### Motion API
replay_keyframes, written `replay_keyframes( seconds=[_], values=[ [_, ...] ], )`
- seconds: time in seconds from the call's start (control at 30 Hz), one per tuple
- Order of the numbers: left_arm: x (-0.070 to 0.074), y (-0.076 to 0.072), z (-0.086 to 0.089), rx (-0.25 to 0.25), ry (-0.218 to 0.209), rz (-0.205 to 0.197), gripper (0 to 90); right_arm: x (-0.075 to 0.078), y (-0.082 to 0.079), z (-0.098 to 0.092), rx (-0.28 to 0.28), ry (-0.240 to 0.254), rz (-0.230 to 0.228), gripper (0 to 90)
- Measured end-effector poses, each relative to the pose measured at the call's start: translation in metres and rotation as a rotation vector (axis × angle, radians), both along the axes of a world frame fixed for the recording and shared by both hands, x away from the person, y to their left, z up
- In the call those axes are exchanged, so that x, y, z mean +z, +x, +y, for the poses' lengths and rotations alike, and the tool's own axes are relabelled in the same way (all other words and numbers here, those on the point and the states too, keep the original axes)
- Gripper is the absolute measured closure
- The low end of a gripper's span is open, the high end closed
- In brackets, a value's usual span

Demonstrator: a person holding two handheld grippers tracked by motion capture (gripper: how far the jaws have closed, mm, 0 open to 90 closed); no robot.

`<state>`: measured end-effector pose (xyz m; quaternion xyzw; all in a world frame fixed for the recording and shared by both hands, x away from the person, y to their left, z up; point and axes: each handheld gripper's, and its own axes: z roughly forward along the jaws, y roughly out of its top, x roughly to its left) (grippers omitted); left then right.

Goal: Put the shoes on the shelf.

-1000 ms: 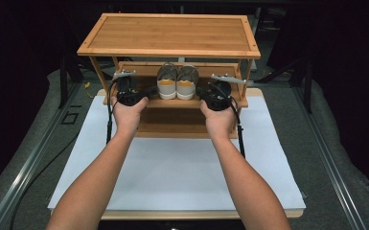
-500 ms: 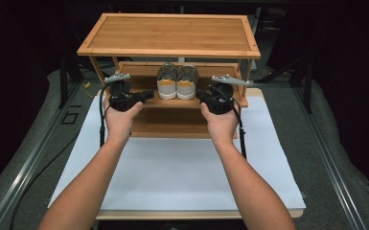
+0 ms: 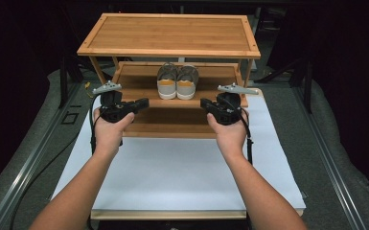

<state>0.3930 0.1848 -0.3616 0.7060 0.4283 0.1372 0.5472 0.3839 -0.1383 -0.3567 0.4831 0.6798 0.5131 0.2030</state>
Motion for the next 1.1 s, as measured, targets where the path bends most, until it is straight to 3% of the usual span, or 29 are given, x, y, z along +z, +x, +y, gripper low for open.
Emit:
replay_keyframes(
  seconds=[0.13, 0.33, 0.5, 0.53, 0.63, 0.77, 0.83, 1.1],
  values=[
    [-0.007, -0.011, 0.011, -0.007, -0.010, -0.003, 84.2, -0.007, -0.011, -0.008, 0.000, -0.015, 0.012, 87.1],
    [-0.019, -0.028, 0.021, -0.005, -0.006, -0.021, 71.0, -0.015, -0.036, -0.019, 0.010, -0.055, -0.011, 83.4],
    [-0.033, -0.040, 0.029, -0.013, 0.013, -0.025, 63.6, -0.026, -0.051, -0.030, 0.015, -0.040, -0.009, 75.2],
    [-0.037, -0.042, 0.030, -0.009, 0.020, -0.025, 61.8, -0.029, -0.052, -0.032, 0.021, -0.015, -0.008, 72.9],
    [-0.052, -0.047, 0.036, -0.003, 0.020, -0.015, 59.0, -0.040, -0.055, -0.040, 0.021, -0.005, 0.016, 67.2],
    [-0.071, -0.053, 0.043, 0.007, 0.010, 0.007, 54.9, -0.057, -0.065, -0.046, 0.018, -0.041, 0.036, 60.3],
    [-0.079, -0.056, 0.045, 0.008, 0.012, 0.018, 52.7, -0.066, -0.070, -0.048, 0.023, -0.025, 0.037, 57.7],
    [-0.107, -0.071, 0.050, -0.009, 0.048, 0.042, 47.1, -0.099, -0.094, -0.048, 0.021, -0.051, 0.038, 52.6]
  ],
)
